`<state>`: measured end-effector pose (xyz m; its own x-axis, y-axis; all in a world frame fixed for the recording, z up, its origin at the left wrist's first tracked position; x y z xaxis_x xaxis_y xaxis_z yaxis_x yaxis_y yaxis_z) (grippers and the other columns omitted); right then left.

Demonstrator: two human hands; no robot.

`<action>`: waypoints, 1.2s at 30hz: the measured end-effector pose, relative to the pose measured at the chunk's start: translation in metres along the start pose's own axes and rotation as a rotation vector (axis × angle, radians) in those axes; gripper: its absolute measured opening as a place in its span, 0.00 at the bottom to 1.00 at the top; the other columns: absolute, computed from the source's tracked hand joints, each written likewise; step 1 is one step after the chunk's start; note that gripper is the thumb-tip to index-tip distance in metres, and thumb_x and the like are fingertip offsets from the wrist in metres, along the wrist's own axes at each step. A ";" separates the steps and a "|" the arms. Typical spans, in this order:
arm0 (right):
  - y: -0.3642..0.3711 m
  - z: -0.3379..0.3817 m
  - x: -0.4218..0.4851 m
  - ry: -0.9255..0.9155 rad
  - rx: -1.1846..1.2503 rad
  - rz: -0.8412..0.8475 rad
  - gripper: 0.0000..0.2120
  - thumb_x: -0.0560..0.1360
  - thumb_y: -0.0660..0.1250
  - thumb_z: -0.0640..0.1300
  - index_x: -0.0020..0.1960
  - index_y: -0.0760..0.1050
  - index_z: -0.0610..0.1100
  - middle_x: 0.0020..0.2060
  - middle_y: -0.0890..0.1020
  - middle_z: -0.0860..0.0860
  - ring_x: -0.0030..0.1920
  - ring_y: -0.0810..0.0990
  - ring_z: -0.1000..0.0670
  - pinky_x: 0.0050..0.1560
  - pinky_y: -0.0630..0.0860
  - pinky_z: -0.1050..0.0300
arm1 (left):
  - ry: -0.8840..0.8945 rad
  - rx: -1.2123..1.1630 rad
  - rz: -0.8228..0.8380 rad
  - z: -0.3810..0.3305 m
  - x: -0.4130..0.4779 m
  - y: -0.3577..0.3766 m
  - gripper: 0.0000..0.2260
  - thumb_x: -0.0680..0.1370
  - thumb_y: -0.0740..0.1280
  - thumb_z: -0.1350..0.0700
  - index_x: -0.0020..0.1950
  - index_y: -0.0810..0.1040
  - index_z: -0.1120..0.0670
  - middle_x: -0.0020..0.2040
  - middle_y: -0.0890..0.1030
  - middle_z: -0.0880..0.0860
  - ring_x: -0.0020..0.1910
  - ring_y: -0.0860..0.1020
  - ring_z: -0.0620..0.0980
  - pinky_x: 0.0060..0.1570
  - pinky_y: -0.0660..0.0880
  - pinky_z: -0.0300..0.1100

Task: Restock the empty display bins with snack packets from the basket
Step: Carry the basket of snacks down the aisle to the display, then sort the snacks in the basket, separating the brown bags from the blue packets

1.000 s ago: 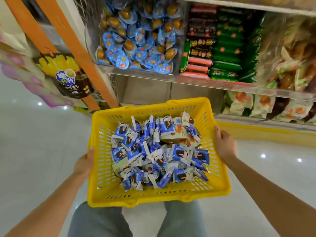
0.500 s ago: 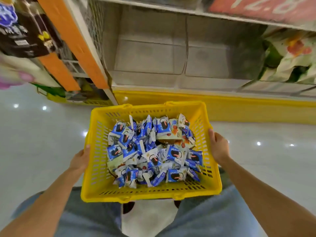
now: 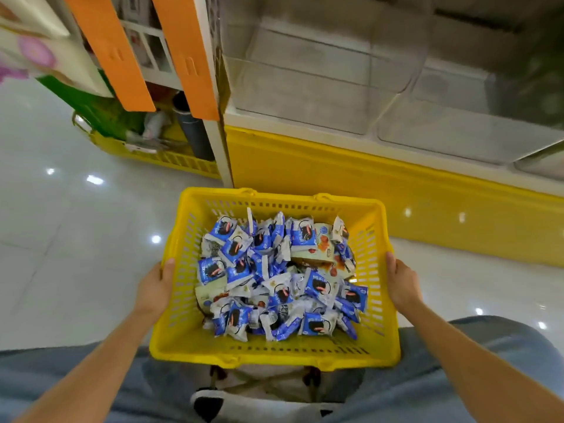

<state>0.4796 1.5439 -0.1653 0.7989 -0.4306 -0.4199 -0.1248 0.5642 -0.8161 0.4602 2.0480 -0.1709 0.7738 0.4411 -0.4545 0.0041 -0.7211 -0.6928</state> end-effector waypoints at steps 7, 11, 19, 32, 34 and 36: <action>0.008 -0.007 0.007 -0.046 0.053 -0.091 0.28 0.81 0.47 0.56 0.53 0.75 0.34 0.52 0.79 0.33 0.49 0.77 0.36 0.43 0.67 0.51 | 0.104 0.051 -0.126 0.003 0.007 0.001 0.22 0.82 0.51 0.48 0.50 0.74 0.65 0.47 0.78 0.68 0.46 0.76 0.64 0.44 0.68 0.51; 0.009 -0.005 0.002 -0.017 0.060 -0.044 0.27 0.82 0.47 0.54 0.62 0.71 0.33 0.58 0.76 0.33 0.58 0.74 0.35 0.55 0.70 0.47 | 0.020 0.018 -0.065 0.004 0.009 0.001 0.20 0.82 0.54 0.50 0.60 0.70 0.67 0.57 0.74 0.71 0.57 0.73 0.67 0.52 0.68 0.51; 0.025 0.051 -0.071 -0.383 -0.303 -0.179 0.26 0.79 0.61 0.46 0.71 0.59 0.35 0.68 0.67 0.39 0.67 0.65 0.41 0.67 0.63 0.51 | 0.344 0.032 -0.197 -0.030 -0.028 -0.023 0.14 0.77 0.63 0.64 0.62 0.70 0.65 0.58 0.74 0.65 0.56 0.74 0.62 0.56 0.70 0.53; 0.162 0.119 -0.105 -0.574 -0.337 0.369 0.33 0.80 0.59 0.40 0.77 0.41 0.40 0.77 0.48 0.45 0.76 0.48 0.46 0.75 0.49 0.56 | 0.346 0.345 0.628 -0.010 -0.066 0.141 0.25 0.78 0.65 0.52 0.73 0.62 0.53 0.70 0.69 0.54 0.64 0.71 0.51 0.59 0.69 0.39; 0.171 0.119 -0.098 -0.564 -0.390 0.354 0.33 0.80 0.60 0.41 0.77 0.44 0.40 0.76 0.53 0.44 0.75 0.54 0.44 0.74 0.55 0.54 | 0.358 0.357 0.648 -0.005 -0.059 0.145 0.28 0.76 0.67 0.52 0.74 0.61 0.51 0.71 0.67 0.52 0.67 0.69 0.50 0.62 0.67 0.39; 0.172 0.119 -0.093 -0.562 -0.449 0.315 0.29 0.80 0.61 0.44 0.75 0.52 0.39 0.70 0.62 0.43 0.70 0.62 0.43 0.70 0.62 0.53 | 0.407 0.431 0.666 -0.004 -0.053 0.147 0.30 0.75 0.69 0.49 0.74 0.61 0.51 0.73 0.65 0.52 0.70 0.65 0.51 0.68 0.63 0.43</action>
<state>0.4539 1.7650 -0.2197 0.8495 0.1909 -0.4918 -0.5248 0.2105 -0.8248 0.4219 1.9163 -0.2466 0.6963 -0.2810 -0.6604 -0.7015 -0.4607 -0.5437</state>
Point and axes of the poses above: each hand's wrist, its own x-axis towards the middle knuckle, its own y-axis out of the palm, z = x × y, the point moved 8 cm from there along x, towards the middle knuckle
